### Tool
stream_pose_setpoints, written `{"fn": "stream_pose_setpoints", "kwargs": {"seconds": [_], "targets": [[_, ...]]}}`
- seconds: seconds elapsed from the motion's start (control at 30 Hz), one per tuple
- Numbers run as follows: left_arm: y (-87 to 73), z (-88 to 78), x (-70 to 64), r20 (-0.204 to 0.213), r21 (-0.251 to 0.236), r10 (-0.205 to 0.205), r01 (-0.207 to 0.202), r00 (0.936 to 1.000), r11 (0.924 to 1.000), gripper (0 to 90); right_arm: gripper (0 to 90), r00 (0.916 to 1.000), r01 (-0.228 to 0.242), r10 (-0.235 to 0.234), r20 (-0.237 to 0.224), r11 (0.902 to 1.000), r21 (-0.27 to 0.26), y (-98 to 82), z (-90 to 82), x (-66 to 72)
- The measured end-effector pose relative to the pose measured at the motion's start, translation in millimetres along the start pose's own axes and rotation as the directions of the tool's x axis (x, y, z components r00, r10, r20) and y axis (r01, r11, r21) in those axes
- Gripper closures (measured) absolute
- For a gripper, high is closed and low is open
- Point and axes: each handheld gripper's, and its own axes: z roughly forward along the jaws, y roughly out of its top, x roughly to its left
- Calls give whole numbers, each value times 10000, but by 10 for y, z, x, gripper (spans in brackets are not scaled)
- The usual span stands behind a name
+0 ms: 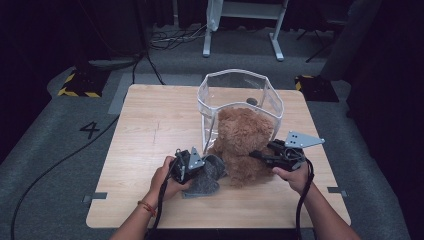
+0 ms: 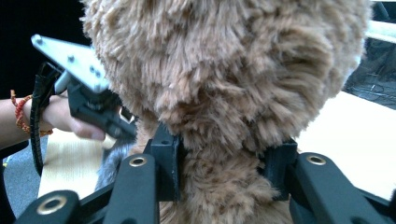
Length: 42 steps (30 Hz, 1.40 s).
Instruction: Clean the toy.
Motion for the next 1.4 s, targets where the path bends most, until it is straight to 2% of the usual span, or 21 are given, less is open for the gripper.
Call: {"fn": "stream_pose_setpoints", "kwargs": {"seconds": [0.07, 0.13, 0.17, 0.23, 0.3, 0.33, 0.37, 0.43, 0.53, 0.63, 0.7, 0.77, 0.83, 0.93, 1.07, 1.27, 1.4], "targets": [[-7, -76, 75, -184, -765, -431, 416, 9989, 9962, 841, 583, 10000, 0, 0, 8, 10000, -14, -1, 2, 0], [-3, -134, 144, -382, -1534, -1090, 1020, 9933, 9829, 842, 583, 10000, 4, -4, -1, 10000, -16, -3, 5, 1], [2, -155, 180, -391, -1938, -1439, 1338, 9888, 9719, 842, 583, 10000, 23, -23, -11, 10000, -17, -4, 10, 1], [22, -165, 250, 19, -2641, -2179, 2106, 9760, 9412, 842, 584, 10000, 42, -42, -35, 10000, 10, -7, 20, 3], [57, -117, 267, 233, -2859, -2354, 2321, 9716, 9297, 842, 583, 10000, 63, -63, -19, 10000, 49, -10, 32, 13], [76, -64, 251, 443, -2757, -2336, 2366, 9713, 9317, 842, 584, 9999, 95, -95, -36, 9999, 73, -13, 36, 19], [97, -3, 219, 522, -2615, -2265, 2322, 9726, 9369, 841, 584, 9999, 132, -131, -74, 9999, 86, -16, 42, 24], [142, 143, 127, 766, -2162, -1964, 2085, 9775, 9538, 840, 583, 9998, 163, -162, -119, 9998, 129, -23, 48, 35], [178, 265, 21, 735, -1744, -1456, 1564, 9866, 9722, 839, 582, 9997, 205, -202, -128, 9995, 223, -35, 57, 39], [177, 306, -10, 794, -1336, -1063, 1163, 9912, 9842, 839, 583, 9996, 266, -263, -103, 9992, 285, -51, 51, 34], [152, 301, -5, 880, -1130, -985, 1082, 9912, 9877, 839, 583, 9996, 266, -263, -113, 9992, 281, -56, 34, 30], [108, 283, 8, 775, -890, -822, 890, 9936, 9920, 839, 586, 9997, 224, -221, -124, 9994, 252, -62, 14, 30], [56, 244, 33, 702, -833, -917, 975, 9933, 9917, 839, 593, 9995, 312, -310, -99, 9993, 216, -65, -12, 35], [-18, 159, 94, 635, -1060, -1231, 1293, 9904, 9859, 839, 599, 9994, 331, -331, -34, 9994, 114, -69, -43, 49], [-102, 53, 169, 305, -1305, -1428, 1455, 9893, 9807, 839, 605, 9993, 376, -376, 53, 9993, -7, -88, -121, 72], [-124, -44, 346, 142, -2027, -2295, 2276, 9732, 9524, 838, 607, 9989, 446, -446, 166, 9990, -24, -104, -277, 77], [-13, -33, 422, -115, -2152, -2170, 2095, 9761, 9538, 837, 596, 9979, 638, -641, 132, 9976, 253, -124, -336, 72]]}}
